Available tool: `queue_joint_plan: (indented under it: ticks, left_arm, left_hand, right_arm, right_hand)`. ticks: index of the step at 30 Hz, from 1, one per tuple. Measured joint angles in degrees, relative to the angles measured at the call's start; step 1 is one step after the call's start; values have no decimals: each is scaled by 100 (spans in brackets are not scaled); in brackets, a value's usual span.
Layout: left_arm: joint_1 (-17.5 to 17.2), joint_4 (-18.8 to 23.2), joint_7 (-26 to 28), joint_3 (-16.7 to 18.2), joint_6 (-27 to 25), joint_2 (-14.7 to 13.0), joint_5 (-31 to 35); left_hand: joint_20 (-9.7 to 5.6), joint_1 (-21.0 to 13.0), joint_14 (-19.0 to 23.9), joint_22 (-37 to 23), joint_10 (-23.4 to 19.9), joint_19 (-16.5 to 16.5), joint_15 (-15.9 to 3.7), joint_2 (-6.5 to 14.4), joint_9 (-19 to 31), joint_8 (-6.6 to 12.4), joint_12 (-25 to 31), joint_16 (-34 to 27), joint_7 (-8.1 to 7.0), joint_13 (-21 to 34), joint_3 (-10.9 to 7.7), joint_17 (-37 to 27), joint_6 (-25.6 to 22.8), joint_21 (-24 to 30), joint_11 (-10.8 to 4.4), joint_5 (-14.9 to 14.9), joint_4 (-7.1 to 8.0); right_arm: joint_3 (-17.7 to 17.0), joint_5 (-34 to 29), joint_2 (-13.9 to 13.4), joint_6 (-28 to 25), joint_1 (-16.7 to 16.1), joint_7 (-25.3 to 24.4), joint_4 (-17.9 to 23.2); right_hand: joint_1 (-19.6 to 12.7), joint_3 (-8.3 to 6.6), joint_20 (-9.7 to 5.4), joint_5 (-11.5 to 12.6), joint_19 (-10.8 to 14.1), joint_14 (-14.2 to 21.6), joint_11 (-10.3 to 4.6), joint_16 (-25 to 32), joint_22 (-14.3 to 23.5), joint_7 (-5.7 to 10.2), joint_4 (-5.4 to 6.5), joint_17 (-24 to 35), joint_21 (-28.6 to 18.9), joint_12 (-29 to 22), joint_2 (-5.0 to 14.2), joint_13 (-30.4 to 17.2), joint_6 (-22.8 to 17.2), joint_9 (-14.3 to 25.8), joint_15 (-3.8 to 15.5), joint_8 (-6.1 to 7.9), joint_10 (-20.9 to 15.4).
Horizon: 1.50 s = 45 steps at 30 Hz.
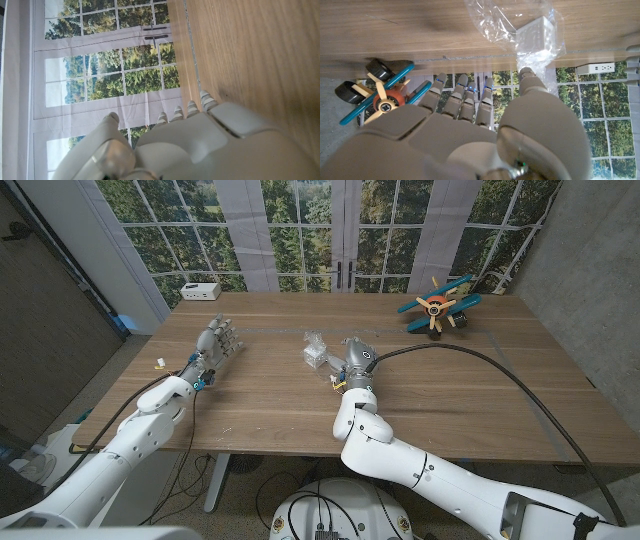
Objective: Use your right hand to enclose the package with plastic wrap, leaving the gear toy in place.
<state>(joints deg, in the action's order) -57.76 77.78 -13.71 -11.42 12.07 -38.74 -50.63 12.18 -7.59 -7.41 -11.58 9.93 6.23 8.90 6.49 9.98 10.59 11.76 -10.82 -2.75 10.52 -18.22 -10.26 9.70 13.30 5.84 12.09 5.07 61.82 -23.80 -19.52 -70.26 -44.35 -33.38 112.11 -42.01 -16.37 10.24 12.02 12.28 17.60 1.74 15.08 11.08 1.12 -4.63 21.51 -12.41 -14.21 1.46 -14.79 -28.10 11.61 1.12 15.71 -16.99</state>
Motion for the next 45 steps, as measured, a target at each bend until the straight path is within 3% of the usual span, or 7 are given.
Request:
queue_joint_plan:
  ticks: [14, 20, 23, 26, 28, 31, 45]
  left_arm:
    - [89, -45, -28, -62, -48, 20, 29]
    - [116, -49, -29, -86, -64, 24, 39]
    - [123, -49, -29, -90, -67, 24, 42]
    - [130, -49, -28, -93, -69, 25, 44]
    - [133, -49, -26, -93, -74, 25, 44]
    - [137, -49, -19, -95, -84, 25, 46]
    - [137, -28, 40, -88, -98, 11, 47]
  left_hand:
    - [-1, 0, 0, 0, 0, 0, 0, 0, 0, 0, 0, 0, 0, 0, 0, 0, 0, 0, 0, 0, 0]
    - [-1, 0, 0, 0, 0, 1, 0, 0, 0, 0, 0, 0, -17, 0, 0, 0, 17, 0, 0, 0, 0]
    - [-1, 0, 0, 0, 0, 1, 0, 0, 0, 0, 0, 0, -22, 0, 0, 0, 23, 0, 0, 1, 0]
    - [-1, 0, -1, 0, 0, 1, 0, 0, 0, 0, 0, 0, -22, 0, 0, 0, 23, 0, 0, 1, 0]
    - [-1, 0, 0, 0, 0, 1, 0, 0, 0, 0, 0, 0, -22, 0, 0, 0, 23, 0, 0, 1, 0]
    - [-1, 0, 0, 0, 0, 1, 0, 0, 0, 0, 0, 0, -22, 0, 0, 1, 23, 0, 0, 1, 0]
    - [-1, 0, 0, 0, 0, 1, 0, 0, 0, 0, 0, 0, -22, 0, 0, 1, 22, 0, 0, 1, 0]
  right_arm:
    - [214, -748, 82, -737, -193, 798, -165]
    - [206, -1979, 278, -874, -331, 2022, -536]
    - [181, -2585, 406, -882, -403, 2416, -755]
    - [62, -3009, 551, -849, -527, 2502, -958]
    - [-87, -3152, 662, -779, -664, 2486, -1073]
    - [-346, -3310, 810, -345, -873, 2149, -1233]
    - [-809, -2607, 975, 956, -1092, -98, -1586]
  right_hand:
    - [84, 112, -74, 0, 179, 343, -92, 135, -1, -80, -121, -21, -84, -149, -38, -27, -856, 53, 130, 316, -625]
    - [-111, 82, -104, 8, 237, 401, -145, 167, -1, -47, -290, -53, -115, -149, -110, -26, -929, 117, 134, 370, -679]
    - [-690, -117, -226, 122, 456, 693, -293, 241, -6, 108, -501, -99, -196, -247, -10, -27, -1295, 169, 139, 598, -1042]
    - [-1273, -343, -381, 179, 759, 1123, -503, 345, -16, 178, -551, -147, -295, -396, 89, -50, -2060, 253, 154, 1030, -1581]
    - [-1432, -409, -493, 179, 884, 1379, -581, 449, -16, 159, -488, -133, -312, -516, 194, -40, -2602, 283, 166, 1319, -2002]
    - [-1429, -418, -564, 152, 956, 1566, -602, 510, -16, 84, -378, -93, -356, -615, 241, -37, -2864, 265, 194, 1451, -2370]
    - [-1477, -421, -604, 105, 995, 1640, -703, 510, -16, 20, -382, -106, -356, -694, 396, -10, -2987, 180, 206, 1510, -2692]
